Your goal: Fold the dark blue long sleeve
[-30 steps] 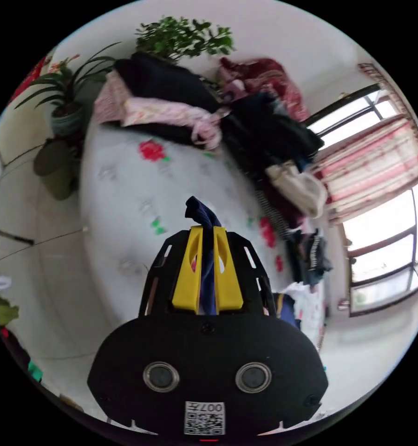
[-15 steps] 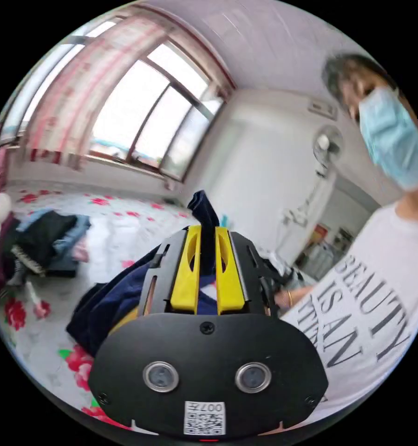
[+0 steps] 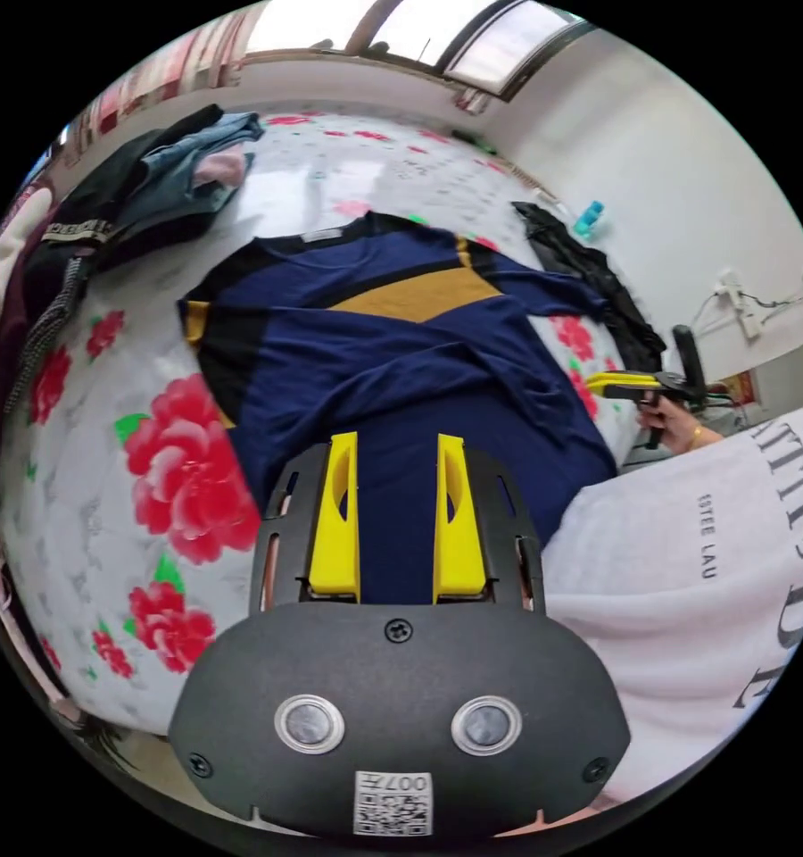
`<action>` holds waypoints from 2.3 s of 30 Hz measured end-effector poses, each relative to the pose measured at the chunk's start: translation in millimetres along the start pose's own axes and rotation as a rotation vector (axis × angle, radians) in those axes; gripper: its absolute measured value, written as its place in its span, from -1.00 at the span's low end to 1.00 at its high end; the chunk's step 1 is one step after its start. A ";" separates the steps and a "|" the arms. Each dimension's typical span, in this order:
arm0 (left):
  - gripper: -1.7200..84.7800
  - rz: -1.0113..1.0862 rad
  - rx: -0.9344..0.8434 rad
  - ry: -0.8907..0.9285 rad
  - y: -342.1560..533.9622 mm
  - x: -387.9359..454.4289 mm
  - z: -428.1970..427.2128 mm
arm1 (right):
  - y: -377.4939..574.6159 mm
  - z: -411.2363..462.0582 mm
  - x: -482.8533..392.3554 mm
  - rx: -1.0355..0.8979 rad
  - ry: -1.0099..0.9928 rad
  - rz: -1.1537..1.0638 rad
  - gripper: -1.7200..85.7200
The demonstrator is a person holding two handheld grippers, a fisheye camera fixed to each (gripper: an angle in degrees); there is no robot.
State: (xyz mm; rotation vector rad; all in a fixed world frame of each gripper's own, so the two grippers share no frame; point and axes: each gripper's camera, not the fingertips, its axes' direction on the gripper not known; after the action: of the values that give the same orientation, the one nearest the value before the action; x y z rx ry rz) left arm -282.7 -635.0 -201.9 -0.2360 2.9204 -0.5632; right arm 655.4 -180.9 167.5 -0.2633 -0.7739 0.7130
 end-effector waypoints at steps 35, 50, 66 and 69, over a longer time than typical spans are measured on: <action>-0.78 0.030 -0.232 -0.281 -107.9 -63.6 92.4 | 31.8 34.9 -28.5 -0.317 0.075 -0.273 -0.83; -0.83 -0.242 -0.085 -0.167 -116.7 -53.7 69.1 | 48.0 -128.9 279.9 0.459 -0.081 0.560 -0.80; -0.85 0.028 -0.300 -0.217 -190.8 -18.6 155.9 | 62.6 -2.3 135.8 -0.148 -0.066 -0.219 -0.81; -0.86 0.097 -0.320 -0.258 -192.7 -16.5 158.3 | 64.7 -55.5 193.7 0.074 0.032 -0.005 -0.79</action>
State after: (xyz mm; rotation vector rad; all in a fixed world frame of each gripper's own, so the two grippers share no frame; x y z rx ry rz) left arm -213.6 -864.8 -271.8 -0.1871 2.7354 -0.0431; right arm 760.1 -0.7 204.5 -0.2053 -0.7164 0.7297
